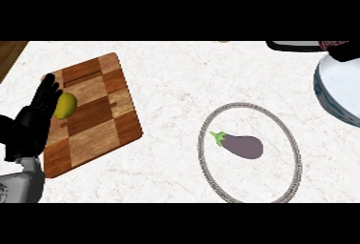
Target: Pick the can from the placemat and place it in the bowl
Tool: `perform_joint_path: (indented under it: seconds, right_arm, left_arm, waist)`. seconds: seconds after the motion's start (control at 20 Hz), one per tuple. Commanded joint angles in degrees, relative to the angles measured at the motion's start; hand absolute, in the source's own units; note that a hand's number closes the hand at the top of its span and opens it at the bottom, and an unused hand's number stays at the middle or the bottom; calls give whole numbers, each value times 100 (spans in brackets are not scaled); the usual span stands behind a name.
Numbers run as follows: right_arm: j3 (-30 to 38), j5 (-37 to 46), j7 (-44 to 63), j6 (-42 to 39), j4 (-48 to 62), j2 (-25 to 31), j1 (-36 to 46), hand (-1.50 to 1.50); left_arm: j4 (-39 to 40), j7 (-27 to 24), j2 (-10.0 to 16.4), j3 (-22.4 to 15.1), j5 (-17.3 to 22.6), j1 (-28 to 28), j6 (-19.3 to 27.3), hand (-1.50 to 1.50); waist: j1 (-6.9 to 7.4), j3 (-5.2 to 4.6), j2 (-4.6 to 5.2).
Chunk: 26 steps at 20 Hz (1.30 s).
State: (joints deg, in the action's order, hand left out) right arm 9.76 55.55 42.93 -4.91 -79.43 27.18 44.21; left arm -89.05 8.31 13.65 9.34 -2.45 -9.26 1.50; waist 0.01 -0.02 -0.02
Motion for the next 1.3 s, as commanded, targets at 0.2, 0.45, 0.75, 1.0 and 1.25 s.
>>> perform_joint_path:
  seconds: [0.2, 0.45, 0.75, 1.0, 1.25]
  right_arm:
    - [876, -579, -1510, 894, 1537, 440, -181, 150]
    - [1063, -697, -2345, 1377, 2721, 637, 1, 150]
    - [1391, -629, -3491, 2341, 4670, 998, 423, 150]
    - [1584, -698, -2782, 1175, 5481, 1440, 188, -150]
    - [1809, -1103, -4118, 936, 5955, 1543, 61, -150]
  left_arm:
    - [432, -210, 159, 235, 133, -240, -185, 0]
    - [23, 88, -53, -83, -100, -83, -58, 0]
    - [60, -26, -203, -150, -166, -174, 59, 0]
    - [107, -241, -54, 13, -25, -8, -115, 0]
    - [-145, 200, -164, -95, -89, -96, 19, 0]
  waist:
    - [49, 3, 31]
    - [72, 4, 23]
    - [172, 11, 67]
    - [238, 16, 91]
    - [170, 19, 61]
